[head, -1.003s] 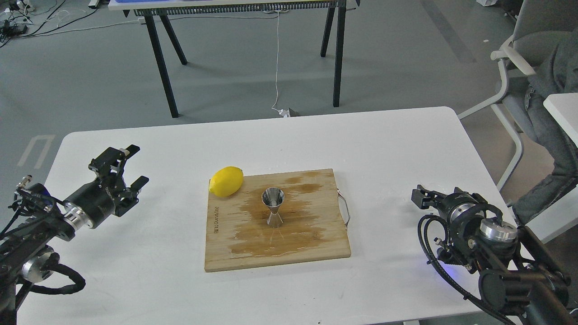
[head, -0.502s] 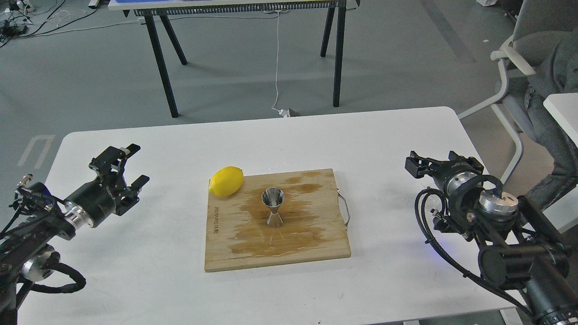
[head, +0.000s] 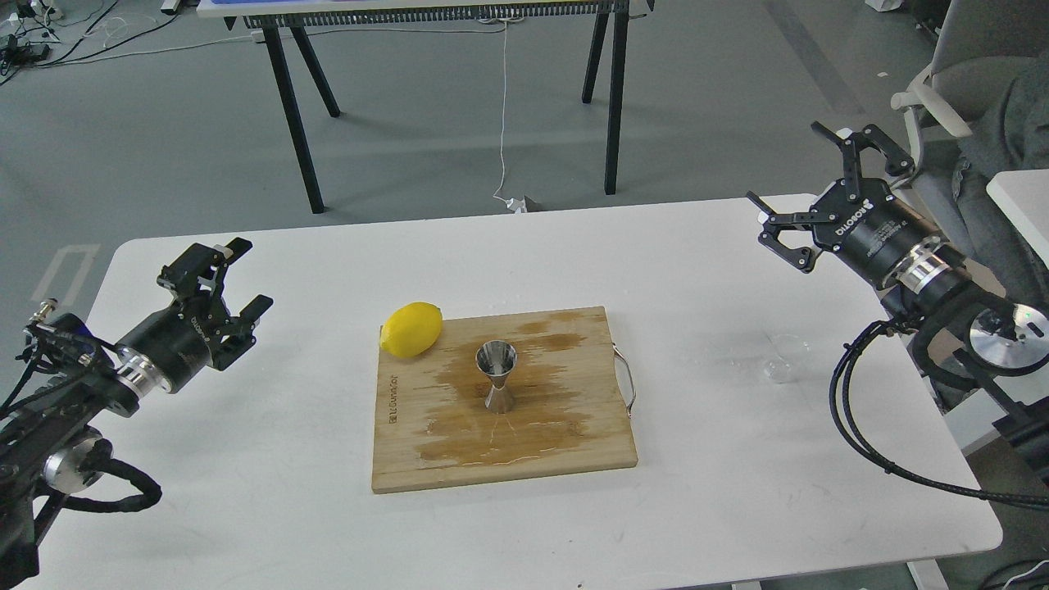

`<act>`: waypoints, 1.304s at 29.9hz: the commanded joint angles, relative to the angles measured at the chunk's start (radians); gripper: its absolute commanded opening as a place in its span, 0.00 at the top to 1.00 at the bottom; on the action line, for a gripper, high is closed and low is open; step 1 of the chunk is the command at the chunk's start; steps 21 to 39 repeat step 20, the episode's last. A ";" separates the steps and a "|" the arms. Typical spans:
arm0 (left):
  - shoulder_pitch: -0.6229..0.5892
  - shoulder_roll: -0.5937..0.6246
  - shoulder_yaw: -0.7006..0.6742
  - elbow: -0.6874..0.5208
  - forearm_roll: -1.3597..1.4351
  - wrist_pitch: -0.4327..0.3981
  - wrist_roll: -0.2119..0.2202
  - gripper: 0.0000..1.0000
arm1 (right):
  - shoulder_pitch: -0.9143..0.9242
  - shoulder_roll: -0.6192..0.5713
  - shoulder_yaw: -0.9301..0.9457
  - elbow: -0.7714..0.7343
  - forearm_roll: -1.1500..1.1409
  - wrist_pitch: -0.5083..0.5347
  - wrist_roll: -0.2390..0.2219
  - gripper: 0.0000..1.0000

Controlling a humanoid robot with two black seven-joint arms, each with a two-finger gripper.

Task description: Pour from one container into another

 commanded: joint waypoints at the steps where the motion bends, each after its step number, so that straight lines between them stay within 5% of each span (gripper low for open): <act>1: 0.001 0.009 -0.017 -0.033 -0.004 0.000 0.000 0.01 | 0.030 -0.007 -0.003 -0.065 -0.002 0.007 0.013 0.01; 8: -0.003 0.116 -0.090 -0.250 -0.030 0.000 0.000 0.01 | 0.082 -0.011 -0.007 -0.070 -0.002 0.007 0.013 0.01; 17: -0.125 0.135 -0.073 -0.250 -0.039 0.000 0.000 0.01 | 0.147 -0.036 -0.047 -0.071 -0.002 0.007 0.013 0.01; 39: -0.119 0.132 -0.063 -0.247 -0.039 0.000 0.000 0.01 | 0.148 -0.037 -0.035 -0.071 -0.002 0.007 0.015 0.01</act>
